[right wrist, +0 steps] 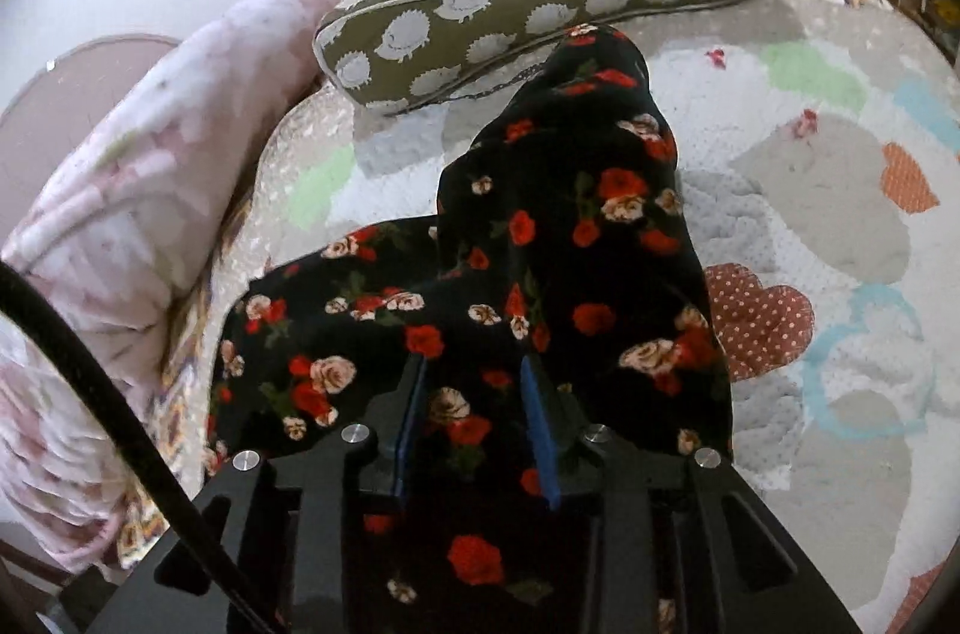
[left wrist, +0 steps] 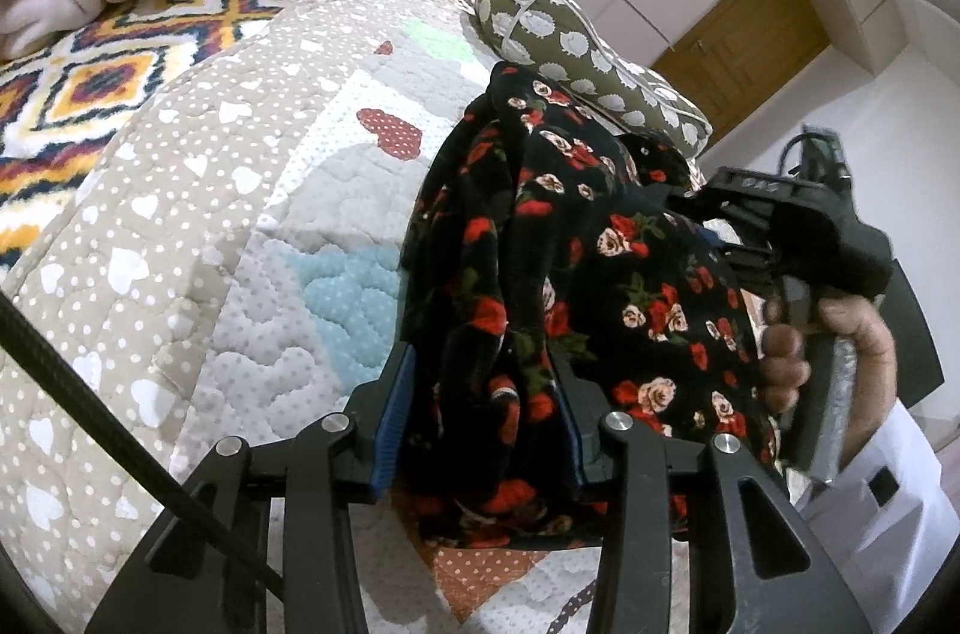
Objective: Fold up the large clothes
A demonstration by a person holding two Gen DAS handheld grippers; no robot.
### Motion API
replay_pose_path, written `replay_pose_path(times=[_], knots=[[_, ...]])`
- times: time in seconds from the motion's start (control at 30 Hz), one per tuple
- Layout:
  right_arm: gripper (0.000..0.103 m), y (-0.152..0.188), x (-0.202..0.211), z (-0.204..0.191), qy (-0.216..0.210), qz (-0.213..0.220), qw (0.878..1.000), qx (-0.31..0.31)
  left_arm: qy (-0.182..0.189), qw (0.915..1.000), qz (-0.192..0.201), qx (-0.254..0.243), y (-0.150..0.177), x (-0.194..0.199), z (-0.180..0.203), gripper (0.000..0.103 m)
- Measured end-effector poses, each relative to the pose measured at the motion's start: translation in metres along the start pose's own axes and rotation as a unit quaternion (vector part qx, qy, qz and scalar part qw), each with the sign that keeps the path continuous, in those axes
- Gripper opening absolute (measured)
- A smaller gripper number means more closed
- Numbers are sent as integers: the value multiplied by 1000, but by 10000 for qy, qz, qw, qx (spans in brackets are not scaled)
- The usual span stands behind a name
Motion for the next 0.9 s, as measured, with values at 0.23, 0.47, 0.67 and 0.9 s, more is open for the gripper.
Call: replay_pose_path(times=[0.23, 0.47, 0.67, 0.9], knots=[[34, 29, 81, -12, -390, 588, 9971, 270, 48, 9999, -71, 72, -2, 0, -3, 41], [34, 104, 117, -3, -958, 598, 9931, 322, 88, 9999, -90, -118, -4, 7, 2, 27], [27, 153, 87, 28, -1704, 248, 9847, -282, -5, 9998, -141, -123, -2, 4, 2, 27], [12, 159, 91, 42, -1879, 262, 9809, -434, -22, 9998, -167, -99, -1, 2, -1, 32]])
Point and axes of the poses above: each gripper's, at about its wrist camera, not at the fingertips, and x roughly against the way its jaws point, z to its right, y to its underside, the point moved 1 cm from there along -x, roughly the way its jaws point, and after that the axes turned 2 degrees about z, right-handed, at the moved point
